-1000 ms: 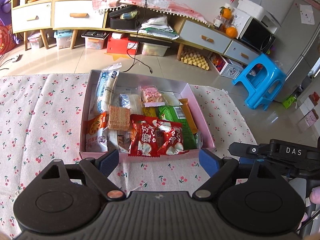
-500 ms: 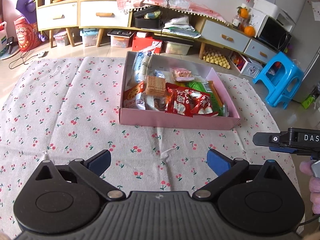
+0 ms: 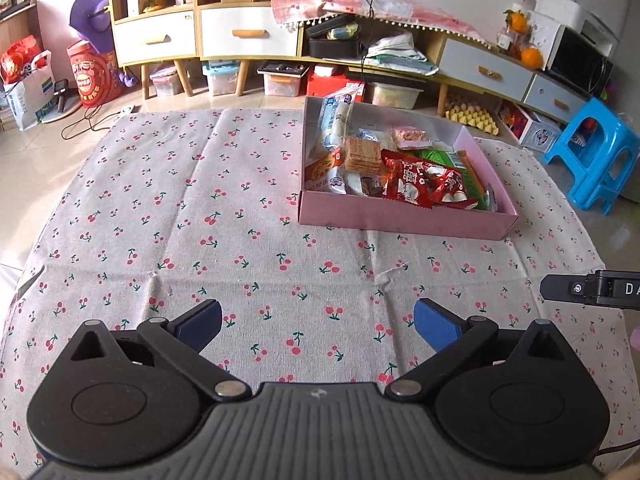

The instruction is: Organize snacks

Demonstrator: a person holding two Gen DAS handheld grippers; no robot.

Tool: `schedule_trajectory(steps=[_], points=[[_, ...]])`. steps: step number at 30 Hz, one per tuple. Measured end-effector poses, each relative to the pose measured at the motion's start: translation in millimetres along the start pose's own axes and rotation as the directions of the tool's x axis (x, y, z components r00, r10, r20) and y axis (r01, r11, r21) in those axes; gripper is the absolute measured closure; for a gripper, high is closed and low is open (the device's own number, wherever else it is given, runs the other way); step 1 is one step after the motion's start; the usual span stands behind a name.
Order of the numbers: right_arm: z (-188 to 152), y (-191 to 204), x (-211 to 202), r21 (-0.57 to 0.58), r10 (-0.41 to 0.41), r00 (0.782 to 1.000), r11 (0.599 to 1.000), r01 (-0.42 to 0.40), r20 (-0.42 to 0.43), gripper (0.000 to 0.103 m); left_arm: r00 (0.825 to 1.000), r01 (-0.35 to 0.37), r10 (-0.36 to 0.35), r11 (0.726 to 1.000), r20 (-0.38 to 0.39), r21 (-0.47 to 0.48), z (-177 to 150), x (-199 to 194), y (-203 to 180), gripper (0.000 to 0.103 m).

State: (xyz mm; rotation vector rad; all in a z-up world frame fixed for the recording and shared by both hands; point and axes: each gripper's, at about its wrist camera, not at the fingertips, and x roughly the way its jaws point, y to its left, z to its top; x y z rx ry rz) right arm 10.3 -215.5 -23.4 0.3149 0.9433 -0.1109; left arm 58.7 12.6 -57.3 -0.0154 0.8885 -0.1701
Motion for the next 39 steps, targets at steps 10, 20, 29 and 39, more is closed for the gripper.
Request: schedule_trajectory(steps=[10,20,29,39], points=[[-13.0,29.9,1.1,-0.102,-0.067,0.997,0.992,0.072,0.044,0.012,0.997,-0.061,0.061,0.998,-0.04,-0.003,-4.7,-1.8,0.7,0.001],[-20.2,38.5,7.6,-0.15,-0.087,0.996,0.985,0.09,0.03,0.012,0.996,-0.063,0.065,0.998,-0.065,0.023,-8.4,-0.2,-8.4,0.001],[-23.2,39.9,9.1,-0.161,-0.081,0.997,0.983,0.083,0.02,0.012,0.995,-0.054,0.056,0.998,-0.082,0.03,-10.8,0.8,-12.3,0.001],[-23.5,39.5,10.3,-0.155,-0.077,0.997,0.985,0.078,0.008,0.011,0.995,-0.057,0.059,0.998,-0.08,0.026,-10.8,0.8,-11.8,0.001]])
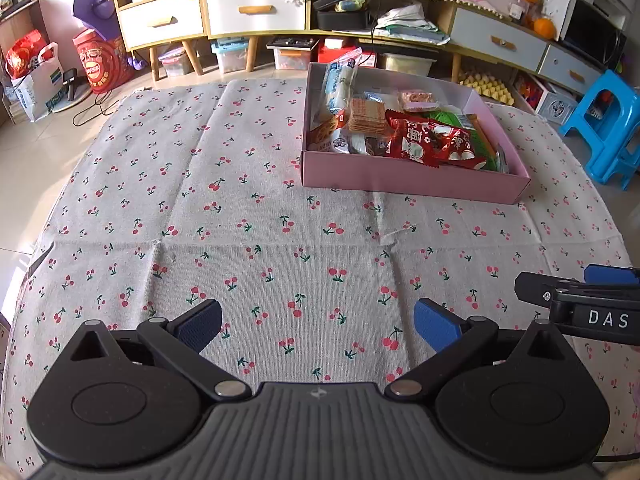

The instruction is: Organize snacks

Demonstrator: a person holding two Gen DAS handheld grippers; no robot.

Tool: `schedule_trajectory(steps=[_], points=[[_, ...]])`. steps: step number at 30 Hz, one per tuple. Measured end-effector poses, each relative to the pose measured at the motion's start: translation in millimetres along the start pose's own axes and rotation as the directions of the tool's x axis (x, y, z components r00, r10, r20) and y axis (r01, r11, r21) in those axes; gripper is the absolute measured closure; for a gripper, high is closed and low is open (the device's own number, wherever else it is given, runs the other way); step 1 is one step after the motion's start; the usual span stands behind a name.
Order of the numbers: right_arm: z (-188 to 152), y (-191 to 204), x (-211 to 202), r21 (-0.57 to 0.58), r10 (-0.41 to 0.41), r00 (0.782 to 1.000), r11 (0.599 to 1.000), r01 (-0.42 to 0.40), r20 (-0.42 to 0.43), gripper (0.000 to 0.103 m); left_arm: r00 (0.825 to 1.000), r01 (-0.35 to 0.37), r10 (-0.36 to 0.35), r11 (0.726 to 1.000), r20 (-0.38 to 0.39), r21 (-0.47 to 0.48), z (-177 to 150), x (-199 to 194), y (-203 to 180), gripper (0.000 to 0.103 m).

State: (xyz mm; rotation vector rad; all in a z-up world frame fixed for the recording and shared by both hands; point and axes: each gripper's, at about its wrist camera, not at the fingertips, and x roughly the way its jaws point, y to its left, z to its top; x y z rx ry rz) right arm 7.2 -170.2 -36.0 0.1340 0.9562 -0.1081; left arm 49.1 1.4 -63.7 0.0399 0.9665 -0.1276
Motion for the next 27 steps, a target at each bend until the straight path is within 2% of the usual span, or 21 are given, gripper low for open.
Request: schedule_trajectory(steps=[27], points=[[-2.2,0.8,2.6,0.001,0.003,1.0,1.0,-0.003,-0.015,0.011,1.0,-0.002,0.002,1.0,0.0,0.001,-0.1,-0.8,-2.1,0.001]])
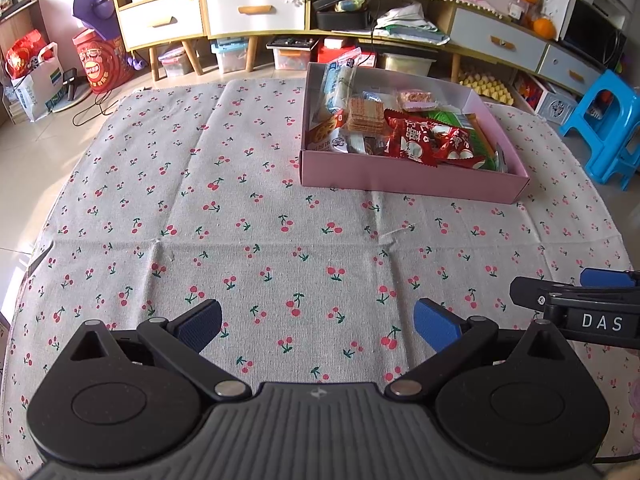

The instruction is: Organize snacks

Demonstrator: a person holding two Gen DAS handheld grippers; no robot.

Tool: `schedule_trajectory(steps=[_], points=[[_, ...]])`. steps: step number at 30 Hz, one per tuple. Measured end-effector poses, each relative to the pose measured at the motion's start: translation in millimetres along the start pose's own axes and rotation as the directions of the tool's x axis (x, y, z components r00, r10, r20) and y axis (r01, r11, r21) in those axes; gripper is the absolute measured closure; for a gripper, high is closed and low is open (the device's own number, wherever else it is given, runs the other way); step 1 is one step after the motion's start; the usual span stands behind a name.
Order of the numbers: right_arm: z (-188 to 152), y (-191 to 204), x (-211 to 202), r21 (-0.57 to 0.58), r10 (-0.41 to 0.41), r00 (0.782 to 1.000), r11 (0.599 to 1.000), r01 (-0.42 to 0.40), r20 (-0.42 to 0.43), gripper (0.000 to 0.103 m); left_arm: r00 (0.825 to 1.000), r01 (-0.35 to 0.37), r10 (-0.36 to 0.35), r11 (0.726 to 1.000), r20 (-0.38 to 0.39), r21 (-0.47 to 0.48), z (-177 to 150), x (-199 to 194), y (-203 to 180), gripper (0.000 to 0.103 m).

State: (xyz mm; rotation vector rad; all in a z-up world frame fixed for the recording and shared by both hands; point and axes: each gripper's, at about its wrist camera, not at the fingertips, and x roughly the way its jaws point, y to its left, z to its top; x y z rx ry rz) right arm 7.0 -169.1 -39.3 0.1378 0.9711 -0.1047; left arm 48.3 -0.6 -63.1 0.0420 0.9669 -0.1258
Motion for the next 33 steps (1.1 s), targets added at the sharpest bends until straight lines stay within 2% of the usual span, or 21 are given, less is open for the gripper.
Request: schedule_trajectory(steps=[33], points=[[1.8,5.2,0.2,-0.015,0.005,1.0,1.0,-0.005,0.001,0.011,1.0,-0.006,0.006,1.0,0.009,-0.009,0.0,-1.0,-0.6,0.001]])
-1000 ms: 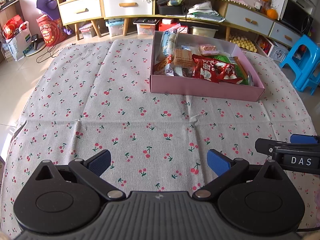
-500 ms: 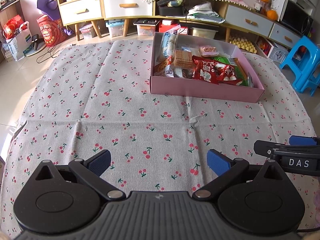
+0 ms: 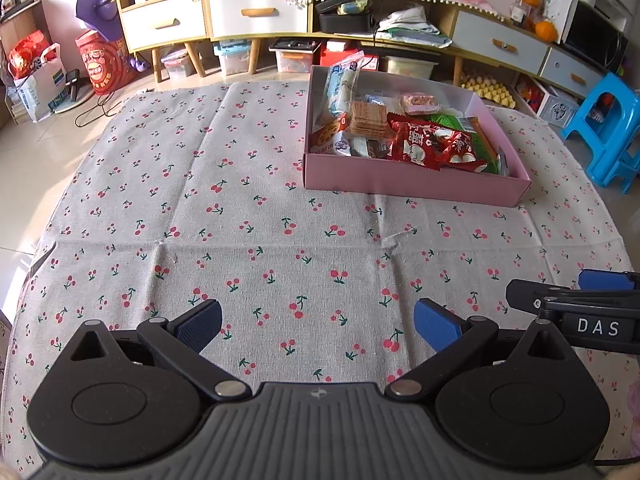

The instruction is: Organize snacks

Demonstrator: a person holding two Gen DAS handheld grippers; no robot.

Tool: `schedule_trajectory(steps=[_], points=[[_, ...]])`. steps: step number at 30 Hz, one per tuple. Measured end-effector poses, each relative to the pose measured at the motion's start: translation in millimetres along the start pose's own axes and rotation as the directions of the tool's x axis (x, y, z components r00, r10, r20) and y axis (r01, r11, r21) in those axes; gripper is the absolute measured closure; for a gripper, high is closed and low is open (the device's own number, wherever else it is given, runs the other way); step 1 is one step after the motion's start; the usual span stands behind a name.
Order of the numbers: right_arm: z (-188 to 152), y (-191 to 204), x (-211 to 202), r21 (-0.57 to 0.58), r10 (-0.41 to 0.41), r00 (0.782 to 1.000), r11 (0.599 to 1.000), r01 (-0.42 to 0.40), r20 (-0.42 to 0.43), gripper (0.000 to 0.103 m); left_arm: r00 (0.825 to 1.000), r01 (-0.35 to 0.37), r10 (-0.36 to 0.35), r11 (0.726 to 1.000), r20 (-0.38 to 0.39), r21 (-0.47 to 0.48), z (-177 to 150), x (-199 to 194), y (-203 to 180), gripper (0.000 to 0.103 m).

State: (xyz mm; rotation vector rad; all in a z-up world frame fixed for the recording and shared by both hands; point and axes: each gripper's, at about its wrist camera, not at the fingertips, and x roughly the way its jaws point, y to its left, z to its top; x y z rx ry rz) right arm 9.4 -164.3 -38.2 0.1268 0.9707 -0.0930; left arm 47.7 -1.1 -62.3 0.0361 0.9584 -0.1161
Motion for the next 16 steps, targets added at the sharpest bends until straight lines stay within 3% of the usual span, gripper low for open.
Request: schedule_trajectory(steps=[16], points=[[0.9,3.3,-0.1,-0.007,0.004,1.0,1.0,-0.004,-0.003,0.011,1.0,-0.006,0.006,1.0,0.009,0.007,0.3,-0.4,0.1,0.001]])
